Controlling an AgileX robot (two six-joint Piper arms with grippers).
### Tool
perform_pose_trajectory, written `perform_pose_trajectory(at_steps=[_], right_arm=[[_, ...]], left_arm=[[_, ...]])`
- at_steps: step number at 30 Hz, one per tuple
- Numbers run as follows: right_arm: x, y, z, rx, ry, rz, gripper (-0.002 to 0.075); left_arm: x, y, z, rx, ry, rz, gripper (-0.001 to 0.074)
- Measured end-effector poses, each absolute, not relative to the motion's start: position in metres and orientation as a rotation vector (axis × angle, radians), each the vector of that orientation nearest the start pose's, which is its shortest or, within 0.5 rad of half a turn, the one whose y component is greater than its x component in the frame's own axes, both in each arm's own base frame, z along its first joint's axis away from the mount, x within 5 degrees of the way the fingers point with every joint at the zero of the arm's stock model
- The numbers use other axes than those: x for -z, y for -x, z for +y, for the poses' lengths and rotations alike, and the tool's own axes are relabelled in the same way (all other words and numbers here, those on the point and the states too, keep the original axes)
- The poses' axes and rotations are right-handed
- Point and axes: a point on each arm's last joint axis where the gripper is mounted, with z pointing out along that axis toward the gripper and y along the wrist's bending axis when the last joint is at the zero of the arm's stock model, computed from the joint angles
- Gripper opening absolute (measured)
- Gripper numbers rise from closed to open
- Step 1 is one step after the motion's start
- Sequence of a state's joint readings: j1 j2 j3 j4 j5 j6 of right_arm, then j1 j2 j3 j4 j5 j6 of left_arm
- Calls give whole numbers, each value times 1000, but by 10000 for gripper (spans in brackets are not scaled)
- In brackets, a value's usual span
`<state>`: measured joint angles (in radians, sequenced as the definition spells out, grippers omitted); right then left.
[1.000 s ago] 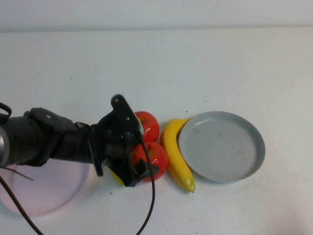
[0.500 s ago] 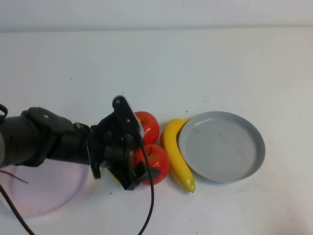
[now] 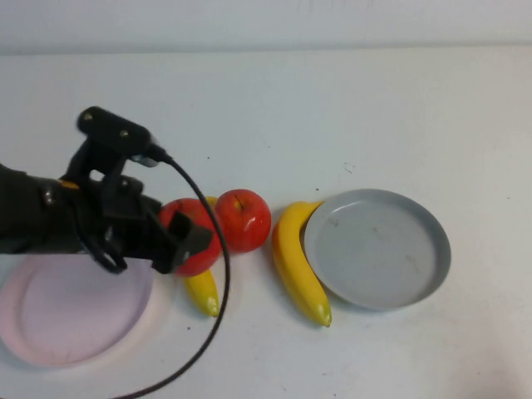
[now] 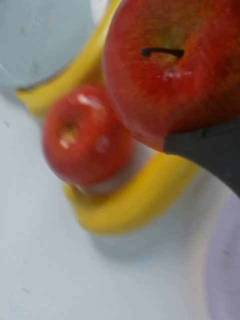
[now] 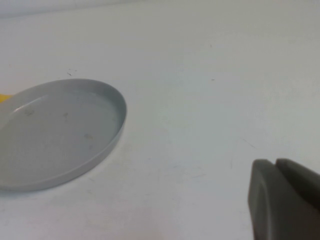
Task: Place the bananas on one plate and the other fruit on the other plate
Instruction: Put one type of fruit in the left plate
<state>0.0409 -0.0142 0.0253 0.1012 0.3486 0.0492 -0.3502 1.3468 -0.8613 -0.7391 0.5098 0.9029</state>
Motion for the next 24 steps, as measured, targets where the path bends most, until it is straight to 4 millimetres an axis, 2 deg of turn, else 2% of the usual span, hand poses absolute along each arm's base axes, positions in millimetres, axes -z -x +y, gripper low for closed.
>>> perform_pose_trajectory(at_steps=[4,8,17,24], right_arm=[[-174,-53,5,-161,-71,1843,-18],[-174,-53,5,-161,-71,1843,-18],[-174,-53,5,-161,-71,1843,-18],[-174,-53,5,-161,-71,1843,-18]], left_arm=[[-258,-255,-84,344,-577,2423,588],[-254,-259,-59,211,-479,2487,588],[-232,-271,-46,82,-457,2582,588],[-214,-283,-46,68,-417,2609,593]])
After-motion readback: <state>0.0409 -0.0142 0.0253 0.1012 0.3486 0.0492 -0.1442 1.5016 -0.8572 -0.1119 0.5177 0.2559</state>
